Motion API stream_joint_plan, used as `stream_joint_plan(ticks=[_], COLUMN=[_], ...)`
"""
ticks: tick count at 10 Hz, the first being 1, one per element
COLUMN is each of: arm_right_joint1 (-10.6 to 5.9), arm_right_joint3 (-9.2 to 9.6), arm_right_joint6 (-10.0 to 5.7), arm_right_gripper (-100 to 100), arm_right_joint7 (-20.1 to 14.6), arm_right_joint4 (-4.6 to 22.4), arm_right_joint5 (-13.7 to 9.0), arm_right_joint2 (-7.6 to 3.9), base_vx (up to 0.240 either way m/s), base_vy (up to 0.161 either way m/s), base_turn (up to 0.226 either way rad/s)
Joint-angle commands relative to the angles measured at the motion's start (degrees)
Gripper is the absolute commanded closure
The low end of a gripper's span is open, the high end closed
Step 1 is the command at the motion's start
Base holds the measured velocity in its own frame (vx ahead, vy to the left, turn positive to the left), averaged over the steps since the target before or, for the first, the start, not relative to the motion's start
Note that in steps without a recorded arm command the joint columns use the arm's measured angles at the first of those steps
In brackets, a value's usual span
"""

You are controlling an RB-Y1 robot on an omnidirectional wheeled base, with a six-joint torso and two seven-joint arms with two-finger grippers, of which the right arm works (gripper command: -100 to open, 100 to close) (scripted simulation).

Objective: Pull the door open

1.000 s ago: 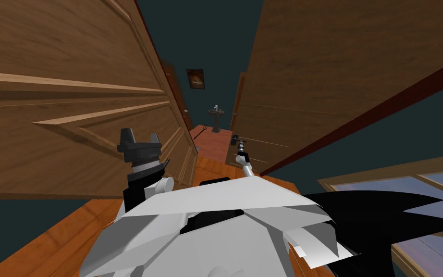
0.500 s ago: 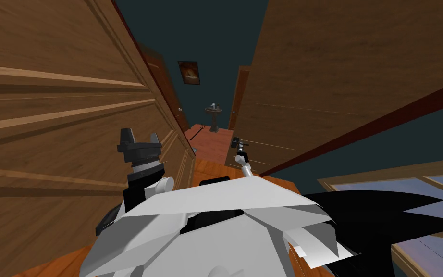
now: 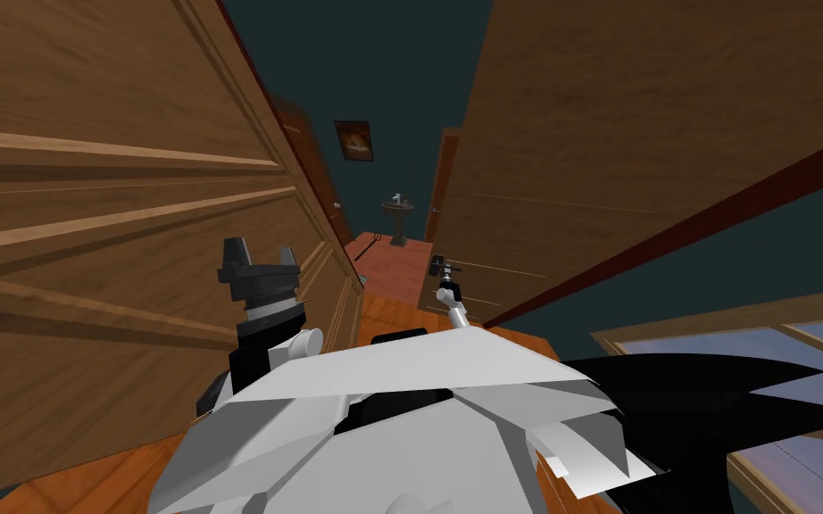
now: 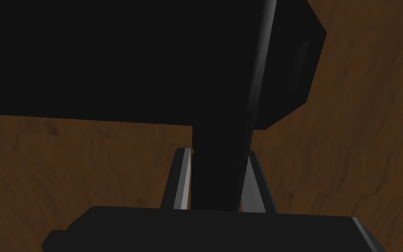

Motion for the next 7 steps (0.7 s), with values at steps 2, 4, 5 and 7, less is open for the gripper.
stream_joint_plan(ticks=[2, 4, 5, 7], arm_right_joint1=[0.14, 0.32, 0.48, 0.66], arm_right_joint3=[0.13, 0.29, 0.43, 0.6], arm_right_joint6=[-0.12, -0.27, -0.4, -0.56], arm_right_gripper=[100, 100, 100, 100], arm_right_joint7=[-0.7, -1.7, -2.5, -3.4], arm_right_joint4=[0.2, 0.5, 0.7, 1.0], arm_right_joint5=[-0.1, -0.3, -0.4, -0.6], arm_right_joint2=[-0.89, -2.03, -2.98, -4.06], base_vx=[-0.087, -0.142, -0.129, -0.118], base_vy=[-0.047, -0.053, -0.025, -0.008], base_turn=[0.224, 0.279, 0.318, 0.229])
